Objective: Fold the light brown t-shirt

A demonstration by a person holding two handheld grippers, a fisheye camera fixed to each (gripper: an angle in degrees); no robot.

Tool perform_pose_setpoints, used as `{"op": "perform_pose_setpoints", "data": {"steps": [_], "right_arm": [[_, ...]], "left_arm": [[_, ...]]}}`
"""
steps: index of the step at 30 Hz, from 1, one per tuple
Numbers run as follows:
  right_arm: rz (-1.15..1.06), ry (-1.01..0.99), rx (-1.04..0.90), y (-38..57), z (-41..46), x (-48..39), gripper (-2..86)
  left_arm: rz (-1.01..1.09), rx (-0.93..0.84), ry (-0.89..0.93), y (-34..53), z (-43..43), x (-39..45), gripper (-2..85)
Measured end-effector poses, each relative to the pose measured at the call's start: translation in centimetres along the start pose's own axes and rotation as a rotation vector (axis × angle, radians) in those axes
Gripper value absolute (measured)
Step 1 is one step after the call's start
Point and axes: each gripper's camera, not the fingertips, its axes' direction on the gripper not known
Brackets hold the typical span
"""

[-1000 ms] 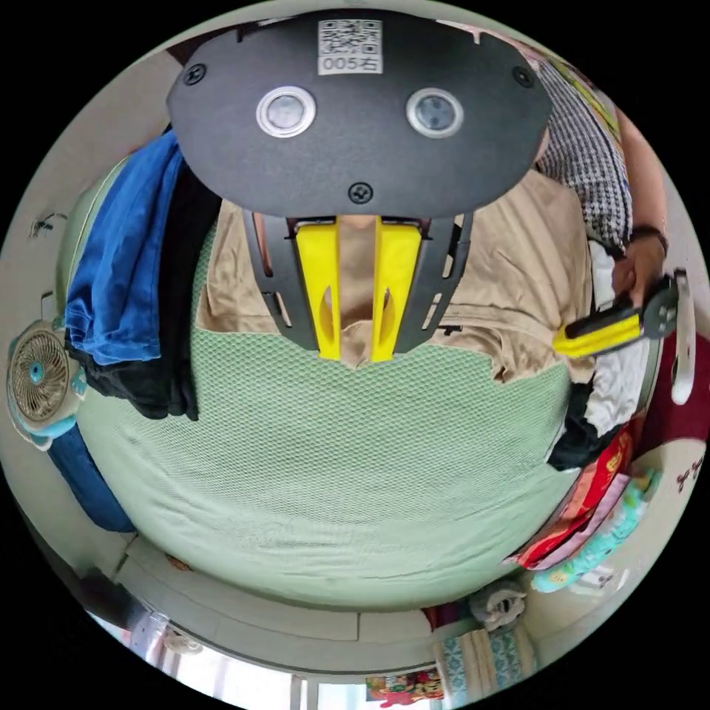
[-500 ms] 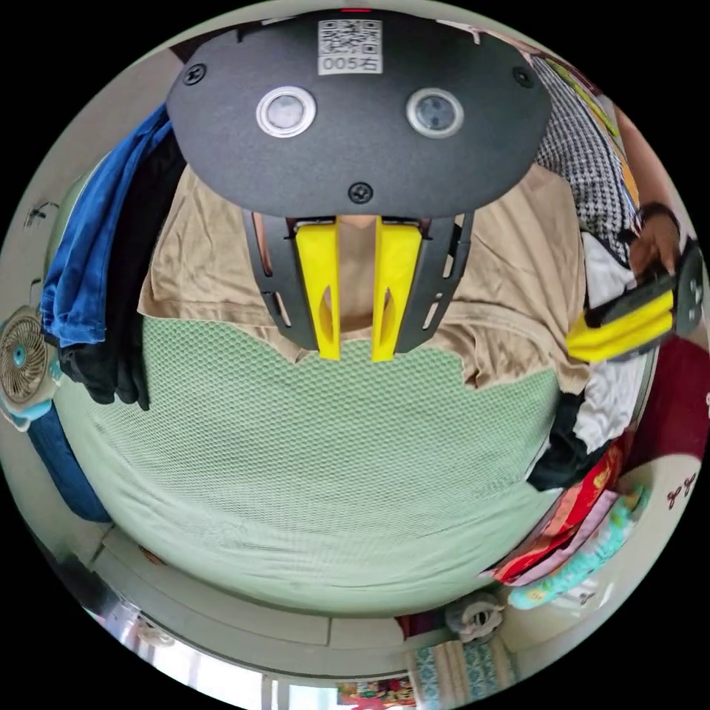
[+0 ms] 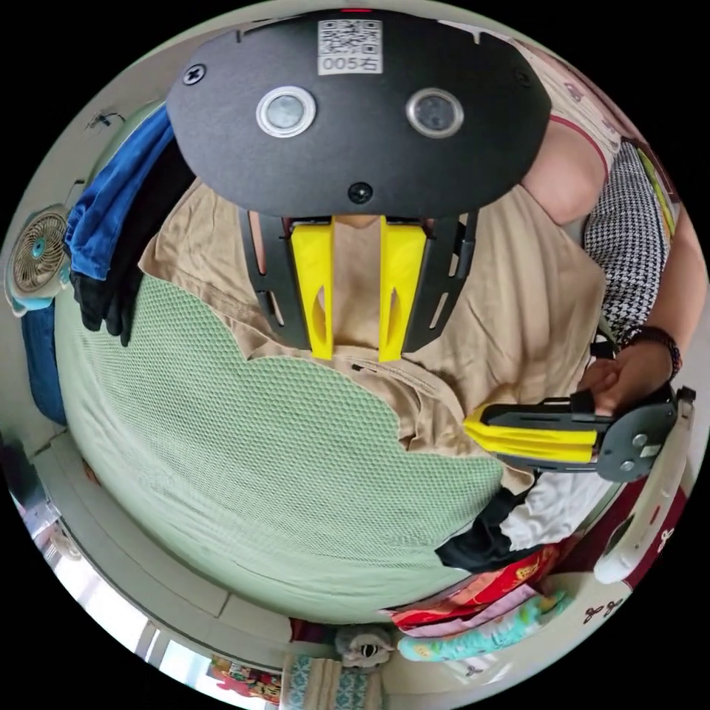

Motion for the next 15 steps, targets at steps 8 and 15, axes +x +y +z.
{"op": "perform_pose_setpoints", "data": {"steps": [8, 15], "right_arm": [[0.290, 0.039, 0.035, 1.5, -1.7, 3.4, 7.5], [0.231, 0.026, 0.075, 12.4, -7.4, 4.1, 8.5]], "left_arm": [[-0.019, 0.118, 0.024, 3.1, -5.3, 1.2, 4.4], [-0.002, 0.095, 0.035, 13.3, -8.7, 3.0, 6.4]]}}
